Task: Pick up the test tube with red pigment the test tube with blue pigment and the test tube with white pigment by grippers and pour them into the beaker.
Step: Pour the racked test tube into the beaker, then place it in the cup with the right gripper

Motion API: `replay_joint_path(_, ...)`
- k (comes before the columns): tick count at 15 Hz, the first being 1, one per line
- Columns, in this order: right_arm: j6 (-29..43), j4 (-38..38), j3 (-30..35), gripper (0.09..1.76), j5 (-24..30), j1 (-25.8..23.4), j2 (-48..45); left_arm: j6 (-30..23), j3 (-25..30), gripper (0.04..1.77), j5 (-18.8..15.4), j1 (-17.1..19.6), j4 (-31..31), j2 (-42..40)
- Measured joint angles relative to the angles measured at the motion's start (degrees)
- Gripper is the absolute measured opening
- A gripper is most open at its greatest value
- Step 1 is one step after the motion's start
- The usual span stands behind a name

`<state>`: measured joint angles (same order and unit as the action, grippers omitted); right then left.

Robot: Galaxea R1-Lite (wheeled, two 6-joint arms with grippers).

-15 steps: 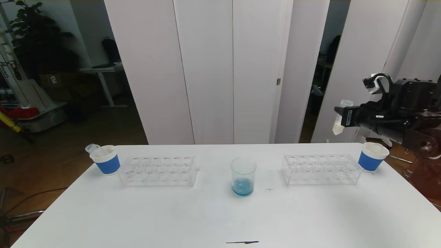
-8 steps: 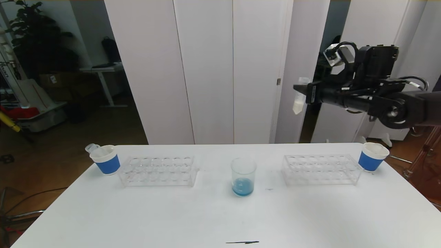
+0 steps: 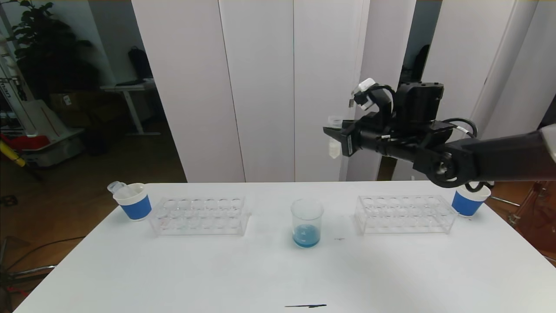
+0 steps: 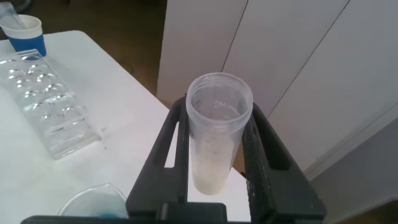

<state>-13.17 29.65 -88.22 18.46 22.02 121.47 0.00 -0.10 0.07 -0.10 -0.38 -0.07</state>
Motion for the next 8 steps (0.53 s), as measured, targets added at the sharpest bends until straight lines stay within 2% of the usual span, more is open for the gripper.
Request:
replay_joint_path(2, -2.8, 9.8, 4.0, 0.59, 0.4, 0.5, 1.0, 0.0, 0.0, 1.74, 0.0, 0.0, 0.0, 0.0)
replay_joint_path(4, -5.5, 15.8, 7.2, 0.59, 0.6, 1.1, 2.0, 0.0, 0.0, 1.74, 0.0, 0.0, 0.0, 0.0)
replay_joint_path(6, -10.8, 17.3, 9.3, 0.59, 1.1, 1.4, 2.6, 0.0, 0.0, 1.74, 0.0, 0.0, 0.0, 0.0)
replay_joint_path(8, -15.0, 17.7, 10.1, 0.58, 4.4, 1.4, 2.6, 0.0, 0.0, 1.74, 0.0, 0.0, 0.0, 0.0)
